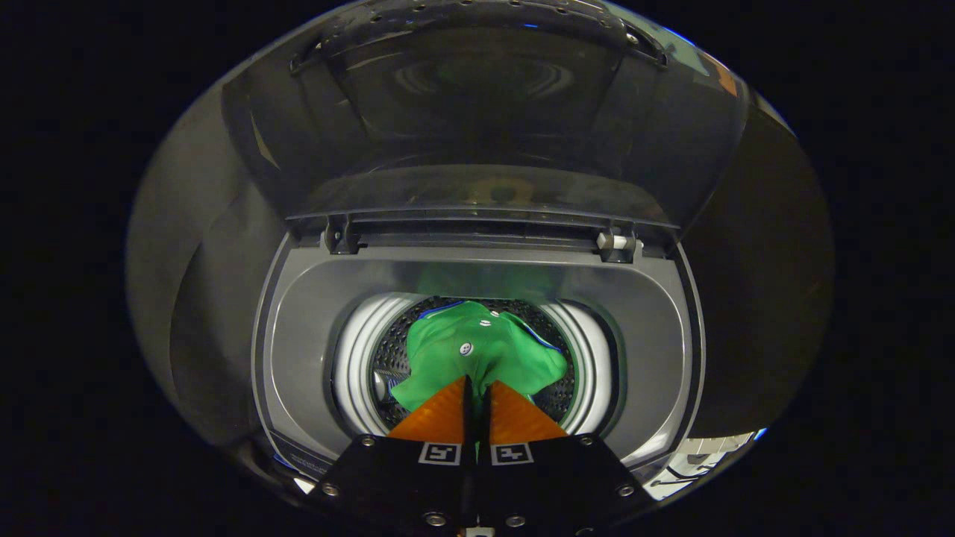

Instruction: Put the clothes into the washing machine and then close the washing machine lid.

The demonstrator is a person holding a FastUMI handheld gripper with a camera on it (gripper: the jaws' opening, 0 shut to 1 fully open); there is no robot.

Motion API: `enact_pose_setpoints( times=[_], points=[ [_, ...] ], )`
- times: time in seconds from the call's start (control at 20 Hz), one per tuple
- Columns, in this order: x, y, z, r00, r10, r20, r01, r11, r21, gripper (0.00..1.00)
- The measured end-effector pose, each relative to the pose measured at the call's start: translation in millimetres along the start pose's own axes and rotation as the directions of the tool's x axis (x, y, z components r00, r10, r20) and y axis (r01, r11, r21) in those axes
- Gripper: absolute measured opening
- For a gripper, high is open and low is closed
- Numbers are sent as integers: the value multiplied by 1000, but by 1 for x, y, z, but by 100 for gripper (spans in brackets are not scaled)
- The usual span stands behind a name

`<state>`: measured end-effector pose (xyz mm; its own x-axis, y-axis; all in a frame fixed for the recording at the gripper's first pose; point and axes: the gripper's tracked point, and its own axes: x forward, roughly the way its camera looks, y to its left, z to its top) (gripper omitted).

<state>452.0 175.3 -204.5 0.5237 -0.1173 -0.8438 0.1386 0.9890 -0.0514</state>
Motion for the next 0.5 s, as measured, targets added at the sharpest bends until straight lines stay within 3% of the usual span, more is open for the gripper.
enact_pose_setpoints(
  times=[0.05,0.25,0.5],
  points=[
    [-2,0,-3,1000,-5,2,5,1000,-9,4],
    [-3,1,-7,1000,1,17,-1,1000,-7,98],
    [-10,1,-1,999,6,48,-6,1000,-3,98]
  ],
)
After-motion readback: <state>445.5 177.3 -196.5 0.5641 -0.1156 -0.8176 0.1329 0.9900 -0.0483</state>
